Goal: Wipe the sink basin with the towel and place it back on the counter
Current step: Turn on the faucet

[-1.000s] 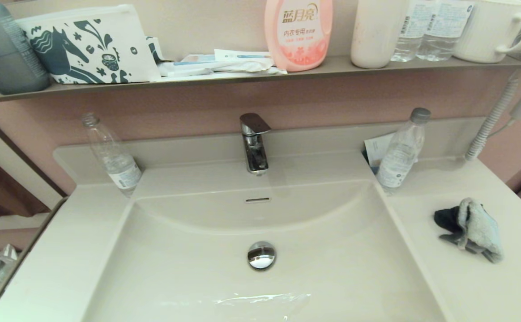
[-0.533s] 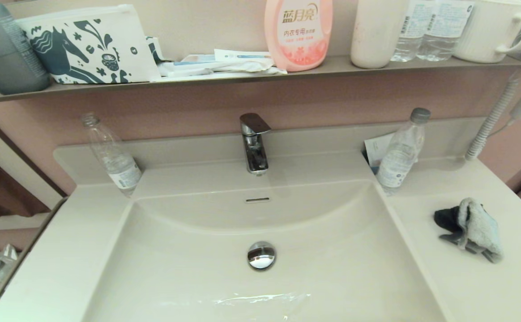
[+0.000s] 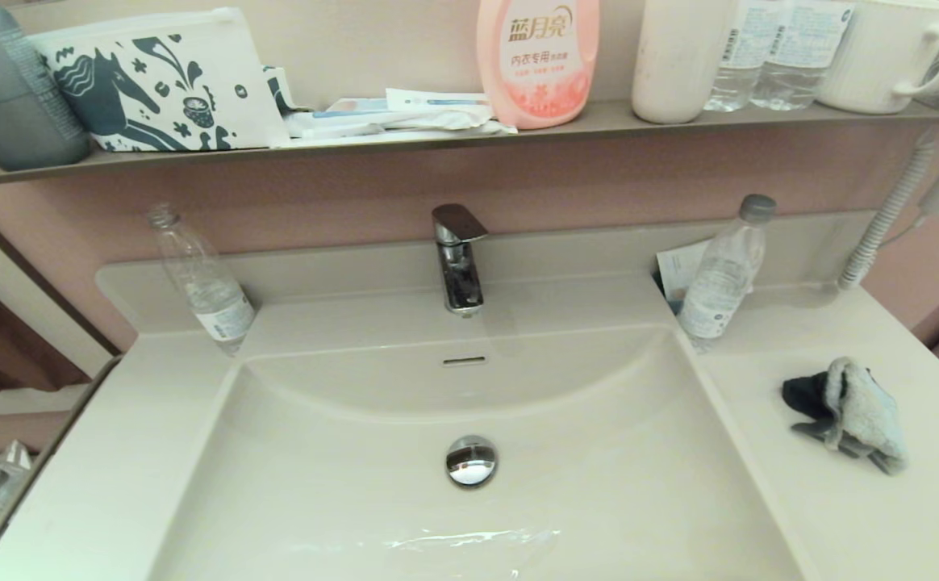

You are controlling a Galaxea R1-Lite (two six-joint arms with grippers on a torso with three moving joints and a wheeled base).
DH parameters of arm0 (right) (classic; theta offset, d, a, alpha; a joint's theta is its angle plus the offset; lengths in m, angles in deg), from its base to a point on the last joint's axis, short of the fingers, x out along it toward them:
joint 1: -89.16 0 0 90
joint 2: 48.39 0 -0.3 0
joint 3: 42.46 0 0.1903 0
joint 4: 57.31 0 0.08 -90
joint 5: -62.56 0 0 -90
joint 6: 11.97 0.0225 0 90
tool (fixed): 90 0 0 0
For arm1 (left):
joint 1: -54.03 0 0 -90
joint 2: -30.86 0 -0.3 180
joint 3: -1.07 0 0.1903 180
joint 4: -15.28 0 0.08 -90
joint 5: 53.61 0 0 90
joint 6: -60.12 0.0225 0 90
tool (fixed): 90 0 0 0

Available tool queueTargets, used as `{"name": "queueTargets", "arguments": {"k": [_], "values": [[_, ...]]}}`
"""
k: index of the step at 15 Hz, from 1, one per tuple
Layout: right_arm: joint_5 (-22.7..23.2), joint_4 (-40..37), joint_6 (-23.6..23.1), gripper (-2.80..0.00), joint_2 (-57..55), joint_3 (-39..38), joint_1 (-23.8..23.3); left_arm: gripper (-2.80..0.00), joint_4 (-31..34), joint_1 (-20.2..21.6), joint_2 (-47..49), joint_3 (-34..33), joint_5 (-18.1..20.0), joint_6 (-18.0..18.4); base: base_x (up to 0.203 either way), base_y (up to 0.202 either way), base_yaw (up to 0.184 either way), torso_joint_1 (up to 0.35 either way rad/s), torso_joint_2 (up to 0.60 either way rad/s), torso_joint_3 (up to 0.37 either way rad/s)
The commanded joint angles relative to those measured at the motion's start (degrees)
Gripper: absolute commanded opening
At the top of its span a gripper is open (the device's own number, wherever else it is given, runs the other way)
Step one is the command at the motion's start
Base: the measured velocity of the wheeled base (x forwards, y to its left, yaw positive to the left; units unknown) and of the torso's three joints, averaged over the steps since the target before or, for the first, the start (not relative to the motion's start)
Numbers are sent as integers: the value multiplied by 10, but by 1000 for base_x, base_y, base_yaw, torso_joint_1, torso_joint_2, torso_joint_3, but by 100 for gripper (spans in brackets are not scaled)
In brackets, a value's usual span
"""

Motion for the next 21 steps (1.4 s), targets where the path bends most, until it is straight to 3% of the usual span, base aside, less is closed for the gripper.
{"name": "queueTargets", "arguments": {"k": [1,7,13,15,17,20,21], "values": [[0,0,0,-280,0,0,0,-280,8,0,10,38,14,-1,0,0,0,0,0,0],[0,0,0,-280,0,0,0,-280,16,-3,180,154,29,2,0,0,0,0,0,0],[0,0,0,-280,0,0,0,-280,3,-9,419,293,104,-8,0,0,0,0,0,0],[0,0,0,-280,0,0,0,-280,-39,-32,495,317,116,-20,0,0,0,0,0,0],[0,0,0,-280,0,0,0,-280,-153,-84,588,323,78,-41,0,0,0,0,0,0],[0,0,0,-280,0,0,0,-280,-315,-235,715,321,-65,-90,0,0,0,0,0,0],[0,0,0,-280,0,0,0,-280,-358,-261,751,321,-97,-103,0,0,0,0,0,0]]}}
